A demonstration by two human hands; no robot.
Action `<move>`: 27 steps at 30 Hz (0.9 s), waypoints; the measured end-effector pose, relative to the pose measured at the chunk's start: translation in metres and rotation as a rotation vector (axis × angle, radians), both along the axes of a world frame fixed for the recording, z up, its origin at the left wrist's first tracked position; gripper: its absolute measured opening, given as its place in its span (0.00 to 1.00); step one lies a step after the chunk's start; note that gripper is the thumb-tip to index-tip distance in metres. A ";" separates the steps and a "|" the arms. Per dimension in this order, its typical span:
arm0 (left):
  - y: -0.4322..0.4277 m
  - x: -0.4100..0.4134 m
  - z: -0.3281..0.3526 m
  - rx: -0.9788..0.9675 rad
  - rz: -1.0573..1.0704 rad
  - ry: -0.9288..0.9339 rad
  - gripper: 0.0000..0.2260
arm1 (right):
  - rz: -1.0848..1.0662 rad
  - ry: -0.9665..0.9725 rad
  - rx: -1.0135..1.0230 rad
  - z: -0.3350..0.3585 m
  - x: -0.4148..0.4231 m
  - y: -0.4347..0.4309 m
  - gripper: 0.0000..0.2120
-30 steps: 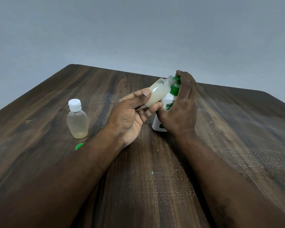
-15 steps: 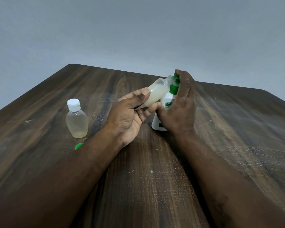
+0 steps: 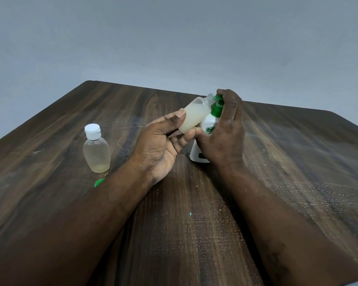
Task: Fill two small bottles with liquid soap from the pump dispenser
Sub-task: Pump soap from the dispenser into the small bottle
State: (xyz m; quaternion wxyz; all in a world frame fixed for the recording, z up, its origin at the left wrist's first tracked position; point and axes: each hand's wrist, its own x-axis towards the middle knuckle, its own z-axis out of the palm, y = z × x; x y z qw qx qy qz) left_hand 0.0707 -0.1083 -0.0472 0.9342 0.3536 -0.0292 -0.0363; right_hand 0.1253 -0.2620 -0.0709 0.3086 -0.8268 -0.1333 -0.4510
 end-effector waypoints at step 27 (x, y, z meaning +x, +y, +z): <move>-0.004 -0.005 0.002 -0.021 -0.076 0.019 0.15 | 0.051 0.021 0.029 0.006 -0.010 0.005 0.43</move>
